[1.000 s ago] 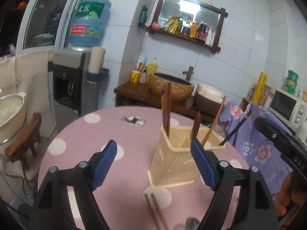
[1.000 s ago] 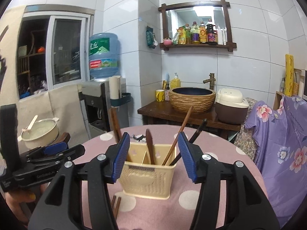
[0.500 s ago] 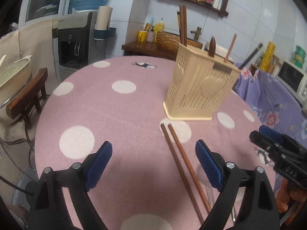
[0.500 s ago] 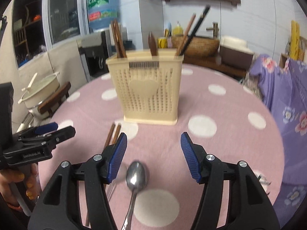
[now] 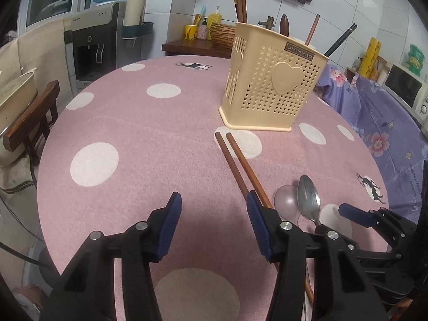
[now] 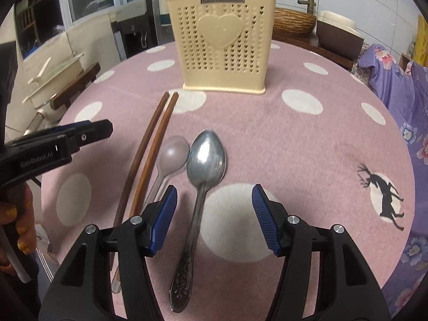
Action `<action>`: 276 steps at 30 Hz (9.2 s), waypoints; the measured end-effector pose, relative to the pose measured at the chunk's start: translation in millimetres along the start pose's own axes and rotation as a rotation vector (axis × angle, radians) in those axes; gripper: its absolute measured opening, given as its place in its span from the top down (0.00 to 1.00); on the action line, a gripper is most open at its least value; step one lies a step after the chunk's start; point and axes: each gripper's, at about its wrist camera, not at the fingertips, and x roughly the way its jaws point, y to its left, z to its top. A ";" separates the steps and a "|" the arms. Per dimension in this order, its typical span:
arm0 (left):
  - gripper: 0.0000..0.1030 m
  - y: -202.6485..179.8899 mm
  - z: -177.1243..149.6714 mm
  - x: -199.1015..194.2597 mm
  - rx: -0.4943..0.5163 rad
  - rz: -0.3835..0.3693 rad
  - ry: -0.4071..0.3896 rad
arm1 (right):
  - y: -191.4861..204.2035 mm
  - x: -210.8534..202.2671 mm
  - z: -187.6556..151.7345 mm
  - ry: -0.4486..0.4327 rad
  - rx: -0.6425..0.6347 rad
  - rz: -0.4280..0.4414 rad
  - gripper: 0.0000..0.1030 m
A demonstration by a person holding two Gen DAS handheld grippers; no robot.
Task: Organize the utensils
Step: 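Move the left tool to the wooden chopsticks while the right tool approaches the metal spoon, then close the left tool on a wooden chopstick while the right tool grasps the metal spoon, then lift the chopstick and the metal spoon over the beige basket with both tools, then open the left tool to drop the chopstick into the basket while the right tool holds the spoon above it, then grasp another brown wooden chopstick from the table with the left tool, then lower the chopstick into the basket with the left tool while the right tool lowers the metal spoon in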
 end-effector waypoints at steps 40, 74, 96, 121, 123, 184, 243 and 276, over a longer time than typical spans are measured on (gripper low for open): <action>0.56 -13.8 -11.9 18.3 0.118 0.043 0.108 | -49.2 2.8 0.8 -0.005 0.141 -0.082 0.45; 0.77 8.6 50.0 71.3 -0.035 0.118 0.080 | -32.8 31.5 34.6 0.021 0.115 -0.132 0.63; 0.91 9.3 62.4 61.7 -0.054 0.068 0.032 | -41.7 15.1 40.5 -0.037 0.139 -0.038 0.63; 0.93 -9.4 102.9 -63.2 0.010 -0.012 -0.288 | -42.8 -86.6 83.5 -0.257 0.110 0.046 0.64; 0.93 -9.9 103.2 -65.7 0.013 -0.011 -0.295 | -42.7 -84.9 83.6 -0.253 0.106 0.045 0.64; 0.57 67.8 123.2 13.8 -0.024 0.199 -0.053 | -41.1 -126.4 170.5 -0.387 0.047 0.088 0.64; 0.93 44.4 133.7 -86.7 -0.018 0.044 -0.322 | -25.2 -118.0 144.0 -0.357 0.030 0.152 0.64; 0.93 -57.2 252.6 -106.1 0.049 -0.075 -0.580 | -39.2 -94.2 250.7 -0.481 0.047 -0.006 0.64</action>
